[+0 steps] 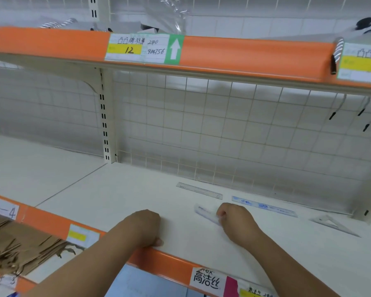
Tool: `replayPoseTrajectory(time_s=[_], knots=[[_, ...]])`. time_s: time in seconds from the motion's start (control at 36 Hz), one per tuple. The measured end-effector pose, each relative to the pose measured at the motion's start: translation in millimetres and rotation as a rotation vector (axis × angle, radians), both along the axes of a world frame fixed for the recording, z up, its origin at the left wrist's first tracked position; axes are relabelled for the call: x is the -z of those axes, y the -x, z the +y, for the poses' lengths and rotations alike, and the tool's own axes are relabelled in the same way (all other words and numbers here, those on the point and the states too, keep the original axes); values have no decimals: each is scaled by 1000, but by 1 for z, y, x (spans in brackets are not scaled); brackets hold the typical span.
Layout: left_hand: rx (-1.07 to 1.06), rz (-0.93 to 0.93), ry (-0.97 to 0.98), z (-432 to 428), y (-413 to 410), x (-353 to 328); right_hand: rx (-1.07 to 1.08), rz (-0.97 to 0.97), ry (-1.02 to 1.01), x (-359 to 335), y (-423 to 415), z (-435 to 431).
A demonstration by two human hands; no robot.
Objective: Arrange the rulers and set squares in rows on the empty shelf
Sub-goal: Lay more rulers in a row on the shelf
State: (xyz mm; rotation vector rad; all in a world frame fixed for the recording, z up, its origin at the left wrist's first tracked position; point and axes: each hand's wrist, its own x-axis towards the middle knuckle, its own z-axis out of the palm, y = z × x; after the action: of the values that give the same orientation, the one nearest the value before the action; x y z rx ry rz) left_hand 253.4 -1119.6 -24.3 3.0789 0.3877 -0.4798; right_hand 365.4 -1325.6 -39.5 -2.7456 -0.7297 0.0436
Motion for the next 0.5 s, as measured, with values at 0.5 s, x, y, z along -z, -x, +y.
replayPoseTrajectory(time_s=[0.5], knots=[[-35, 5, 45, 2, -2, 2, -69, -135, 1, 9, -53, 57]])
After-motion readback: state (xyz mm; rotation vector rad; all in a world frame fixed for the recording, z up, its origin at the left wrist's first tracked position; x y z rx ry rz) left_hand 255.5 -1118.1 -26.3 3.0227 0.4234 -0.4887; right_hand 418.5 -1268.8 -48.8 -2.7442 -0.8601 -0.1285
